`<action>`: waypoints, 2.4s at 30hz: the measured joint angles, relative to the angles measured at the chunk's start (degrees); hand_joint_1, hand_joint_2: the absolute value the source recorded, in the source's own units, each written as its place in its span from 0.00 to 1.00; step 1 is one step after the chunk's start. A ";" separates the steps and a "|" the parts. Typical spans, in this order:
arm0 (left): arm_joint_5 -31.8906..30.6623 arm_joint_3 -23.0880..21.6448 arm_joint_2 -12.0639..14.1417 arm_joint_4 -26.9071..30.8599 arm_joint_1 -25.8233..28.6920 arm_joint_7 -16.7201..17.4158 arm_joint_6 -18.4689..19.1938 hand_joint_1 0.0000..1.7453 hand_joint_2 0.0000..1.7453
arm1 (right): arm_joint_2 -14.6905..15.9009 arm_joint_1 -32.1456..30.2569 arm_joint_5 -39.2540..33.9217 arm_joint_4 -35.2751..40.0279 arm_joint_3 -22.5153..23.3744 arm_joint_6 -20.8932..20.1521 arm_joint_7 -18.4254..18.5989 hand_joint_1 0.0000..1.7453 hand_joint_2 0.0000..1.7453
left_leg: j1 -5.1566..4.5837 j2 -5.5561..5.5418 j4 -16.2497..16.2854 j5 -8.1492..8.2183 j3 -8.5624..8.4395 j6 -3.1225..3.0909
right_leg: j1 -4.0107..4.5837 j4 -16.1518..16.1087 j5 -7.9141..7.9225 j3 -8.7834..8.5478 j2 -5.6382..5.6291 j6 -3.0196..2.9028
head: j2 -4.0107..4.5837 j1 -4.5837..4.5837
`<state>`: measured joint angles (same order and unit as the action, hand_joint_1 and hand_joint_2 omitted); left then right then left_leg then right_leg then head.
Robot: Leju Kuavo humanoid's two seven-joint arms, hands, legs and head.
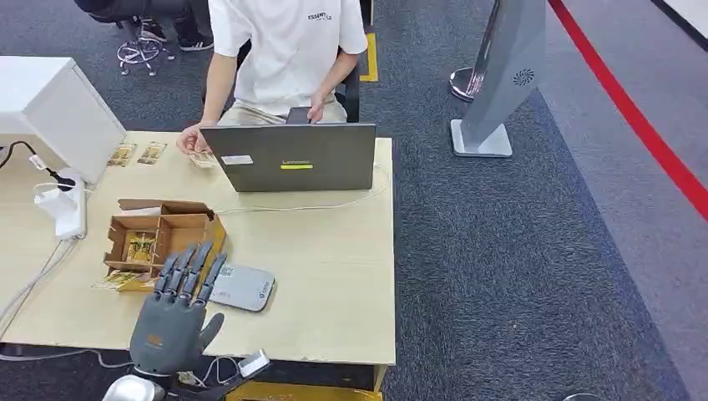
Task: Pass the card to the sensor for recognition and then transmit it.
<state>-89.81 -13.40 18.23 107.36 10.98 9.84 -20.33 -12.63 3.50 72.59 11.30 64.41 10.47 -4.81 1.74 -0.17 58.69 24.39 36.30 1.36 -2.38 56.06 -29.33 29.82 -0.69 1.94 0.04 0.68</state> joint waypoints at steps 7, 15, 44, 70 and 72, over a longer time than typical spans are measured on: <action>0.02 4.71 -0.15 -0.89 1.36 1.14 0.07 0.00 1.00 | 0.00 0.03 0.63 -0.02 0.00 -0.13 -0.18 0.00 0.00 | -0.01 -0.06 0.00 -0.04 0.00 -0.05 | 0.00 0.00 0.03 -0.06 0.02 0.01 | 0.00 0.00; 2.32 16.91 -1.77 -9.85 0.46 -4.65 -5.86 0.00 1.00 | 0.37 0.09 1.88 -0.02 -0.02 -2.73 1.07 0.00 0.00 | 0.01 -0.06 0.00 -0.04 0.00 -0.05 | 0.01 0.00 0.02 -0.03 0.02 0.00 | 0.00 0.00; -0.04 21.22 -4.13 -24.96 -10.41 -3.63 -7.87 0.00 1.00 | 1.11 0.10 4.22 -0.02 -1.66 -3.41 1.11 0.00 0.00 | 0.00 -0.07 0.01 -0.05 -0.01 -0.05 | 0.00 0.00 0.04 -0.01 0.04 0.01 | 0.00 0.00; -0.04 18.42 -4.44 -26.43 -10.47 -2.64 -5.35 0.00 1.00 | 1.20 0.07 4.33 -0.02 -1.73 -4.22 1.01 0.00 0.00 | 0.00 -0.07 0.01 -0.05 0.00 -0.05 | 0.00 0.00 0.04 -0.01 0.04 0.00 | 0.00 0.00; -0.04 18.31 -4.44 -26.45 -10.47 -2.62 -5.33 0.00 1.00 | 1.20 0.07 4.33 -0.02 -1.73 -4.17 1.01 0.00 0.00 | 0.00 -0.06 0.01 -0.05 0.00 -0.05 | 0.00 0.00 0.04 0.00 0.04 0.00 | 0.00 0.00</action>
<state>-89.85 4.92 13.79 80.91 0.51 7.21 -25.66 -11.43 3.57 76.91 11.28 62.69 6.30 -3.80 1.74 -0.24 58.70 24.34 36.30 1.31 -2.38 56.06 -29.30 29.82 -0.65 1.95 0.04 0.68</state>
